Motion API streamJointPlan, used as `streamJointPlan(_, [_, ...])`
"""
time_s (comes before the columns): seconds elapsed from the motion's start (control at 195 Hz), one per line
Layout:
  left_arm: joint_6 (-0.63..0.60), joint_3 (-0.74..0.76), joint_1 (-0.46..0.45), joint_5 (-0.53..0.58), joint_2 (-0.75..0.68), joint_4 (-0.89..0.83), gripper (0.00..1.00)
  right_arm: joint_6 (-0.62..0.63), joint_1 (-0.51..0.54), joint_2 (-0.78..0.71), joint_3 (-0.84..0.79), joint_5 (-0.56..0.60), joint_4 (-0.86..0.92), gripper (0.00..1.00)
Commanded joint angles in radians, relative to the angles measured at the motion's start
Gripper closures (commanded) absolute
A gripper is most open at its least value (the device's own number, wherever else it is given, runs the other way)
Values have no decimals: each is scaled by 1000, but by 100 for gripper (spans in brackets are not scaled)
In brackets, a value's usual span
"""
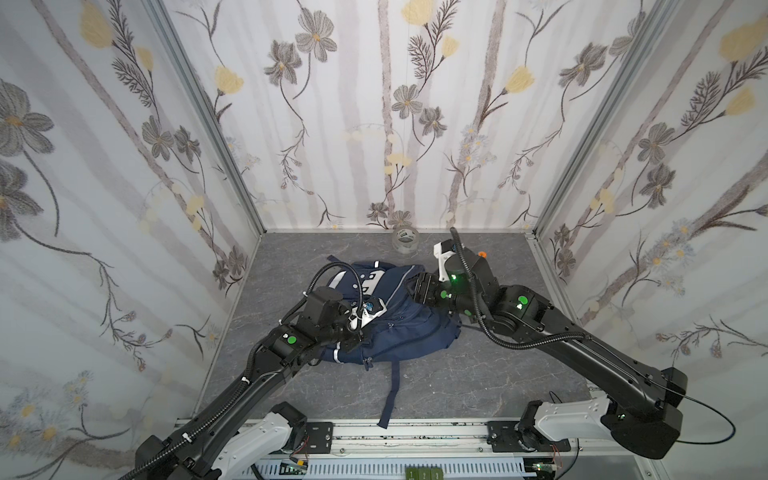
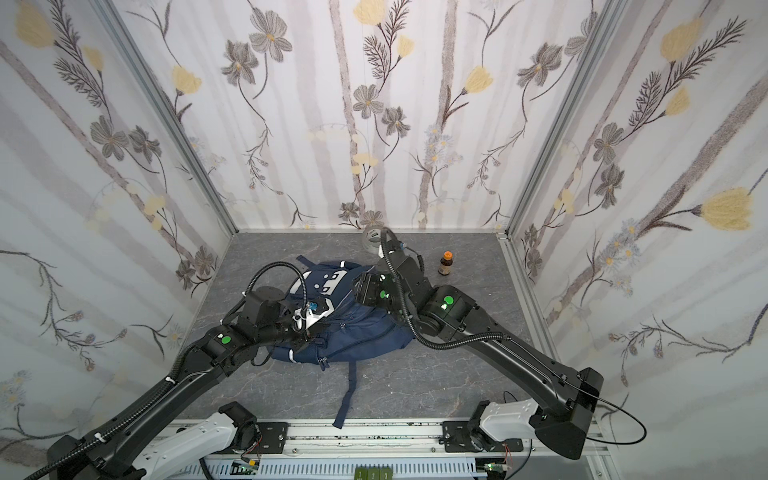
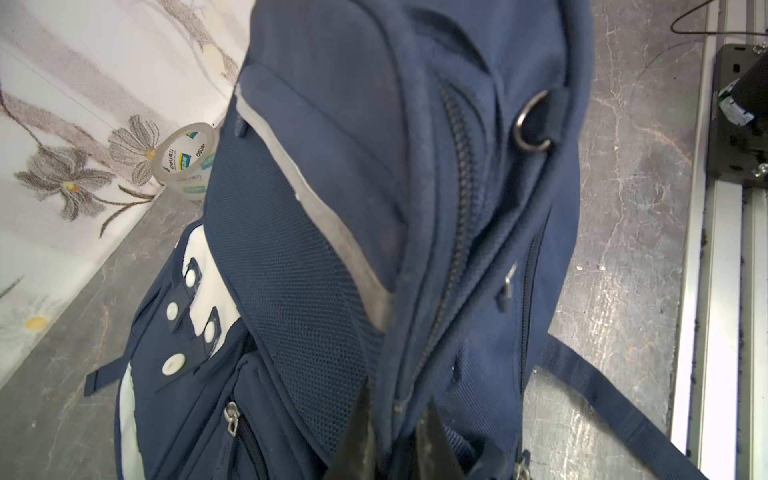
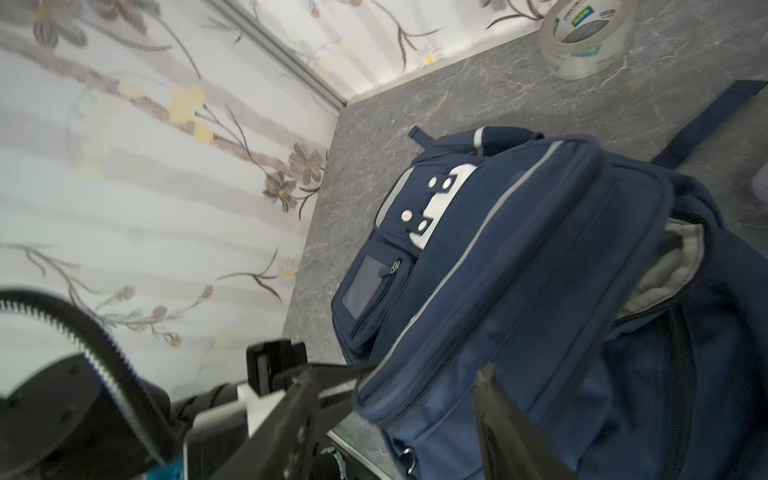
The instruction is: Pack the student bag
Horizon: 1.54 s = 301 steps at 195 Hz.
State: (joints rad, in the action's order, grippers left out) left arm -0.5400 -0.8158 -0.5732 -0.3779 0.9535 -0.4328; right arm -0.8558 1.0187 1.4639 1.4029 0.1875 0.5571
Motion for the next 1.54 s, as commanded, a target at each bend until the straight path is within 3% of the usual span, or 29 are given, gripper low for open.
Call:
streamJointPlan(0.0, [116,-47,2,-44,18,48,100,69,112,6,-22,250,-17,53])
streamJointPlan(0.225, [181,-118,1,-65,65,-31,100,102,299,37,-142,439,-149,72])
streamJointPlan(0.563, [225,-146,1,-90,77,-45,100,140,337,66,-315,636,-290,60])
streamJointPlan(0.707, [246,-122,0,-110,82,-7,100,241,337,85,-332,642,-397,63])
streamJointPlan(1.127, [279,-124,-7,-147,83,-3,100,289,302,163,-351,669,-492,66])
streamJointPlan(1.337, [294,-117,-8,-158,79,11,100,293,269,162,-360,657,-498,87])
streamJointPlan(1.536, [296,-121,-10,-104,76,3,100,296,267,94,-406,595,-494,100])
